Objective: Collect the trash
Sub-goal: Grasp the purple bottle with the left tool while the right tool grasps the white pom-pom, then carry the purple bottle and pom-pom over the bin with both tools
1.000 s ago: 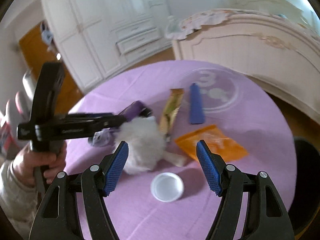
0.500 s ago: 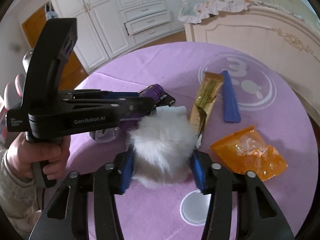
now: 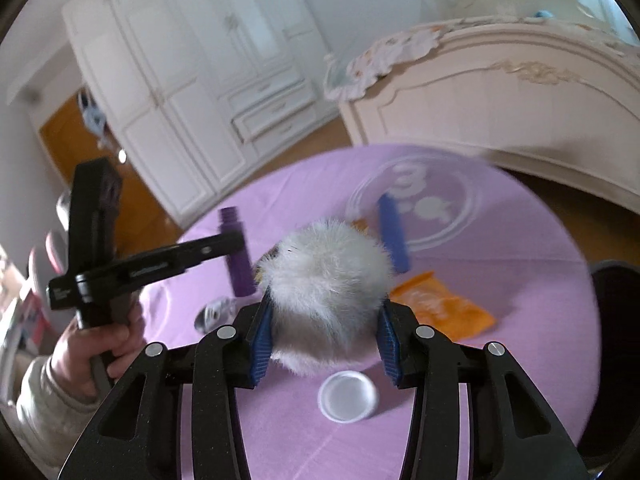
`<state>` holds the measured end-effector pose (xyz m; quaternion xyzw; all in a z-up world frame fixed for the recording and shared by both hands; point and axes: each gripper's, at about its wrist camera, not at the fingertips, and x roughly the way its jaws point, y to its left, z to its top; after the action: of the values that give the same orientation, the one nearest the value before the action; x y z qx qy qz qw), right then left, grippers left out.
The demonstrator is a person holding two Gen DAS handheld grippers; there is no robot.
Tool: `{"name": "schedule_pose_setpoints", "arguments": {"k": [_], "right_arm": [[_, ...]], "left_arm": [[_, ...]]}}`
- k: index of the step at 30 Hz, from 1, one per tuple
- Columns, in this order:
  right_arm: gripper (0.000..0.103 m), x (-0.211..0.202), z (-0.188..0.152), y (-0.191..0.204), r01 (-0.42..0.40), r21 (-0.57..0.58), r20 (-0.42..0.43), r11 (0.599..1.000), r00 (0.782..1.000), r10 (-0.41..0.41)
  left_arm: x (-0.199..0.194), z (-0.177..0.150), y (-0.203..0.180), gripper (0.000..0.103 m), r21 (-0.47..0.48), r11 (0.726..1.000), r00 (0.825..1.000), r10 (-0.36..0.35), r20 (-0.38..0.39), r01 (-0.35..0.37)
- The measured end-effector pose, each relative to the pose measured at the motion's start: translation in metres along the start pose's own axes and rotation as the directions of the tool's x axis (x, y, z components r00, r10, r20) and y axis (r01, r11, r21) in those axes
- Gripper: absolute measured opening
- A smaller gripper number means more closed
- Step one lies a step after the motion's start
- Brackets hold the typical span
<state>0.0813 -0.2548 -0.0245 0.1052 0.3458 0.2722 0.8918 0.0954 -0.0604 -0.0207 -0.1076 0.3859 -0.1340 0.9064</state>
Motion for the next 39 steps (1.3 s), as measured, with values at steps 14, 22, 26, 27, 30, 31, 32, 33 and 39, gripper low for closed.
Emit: {"name": "schedule_pose_setpoints", "arguments": {"k": [14,22,26,27,30,31,32,33,39], "right_arm": [[0.044,-0.093,-0.002,-0.085,0.109,0.183,0.185,0.977,0.972,-0.143],[0.044,-0.132,-0.026,-0.157,0.192,0.321,0.211,0.927,0.940,-0.268],[0.044,-0.139,-0.037,-0.184,0.221,0.369,0.209,0.903,0.927,-0.313],[0.044,-0.140,-0.039,-0.189,0.224,0.380,0.208,0.897,0.925,-0.319],[0.044,-0.142,-0.049,-0.205,0.231,0.410,0.203,0.882,0.920,-0.335],[0.044,-0.143,-0.052,-0.211,0.232,0.420,0.200,0.878,0.919,-0.339],[0.044,-0.142,-0.055,-0.215,0.233,0.428,0.197,0.873,0.919,-0.342],[0.044,-0.143,-0.058,-0.221,0.235,0.437,0.194,0.868,0.918,-0.346],[0.044,-0.144,-0.073,-0.247,0.242,0.485,0.177,0.840,0.914,-0.365]], "left_arm": [[0.014,0.018,-0.118,0.025,0.163,0.978,0.991,-0.135,0.012,0.131],[0.059,0.008,-0.189,0.025,0.247,0.939,0.971,-0.224,-0.083,0.238],[0.081,0.004,-0.218,0.025,0.265,0.921,0.957,-0.260,-0.131,0.286],[0.087,0.003,-0.226,0.025,0.271,0.914,0.952,-0.270,-0.143,0.300],[0.102,0.001,-0.244,0.025,0.280,0.903,0.942,-0.287,-0.174,0.327],[0.107,0.000,-0.250,0.025,0.282,0.899,0.939,-0.291,-0.184,0.334],[0.110,0.000,-0.254,0.025,0.284,0.898,0.937,-0.292,-0.191,0.338],[0.115,-0.001,-0.259,0.025,0.285,0.895,0.934,-0.295,-0.202,0.344],[0.138,-0.009,-0.280,0.025,0.295,0.884,0.923,-0.297,-0.245,0.363]]}}
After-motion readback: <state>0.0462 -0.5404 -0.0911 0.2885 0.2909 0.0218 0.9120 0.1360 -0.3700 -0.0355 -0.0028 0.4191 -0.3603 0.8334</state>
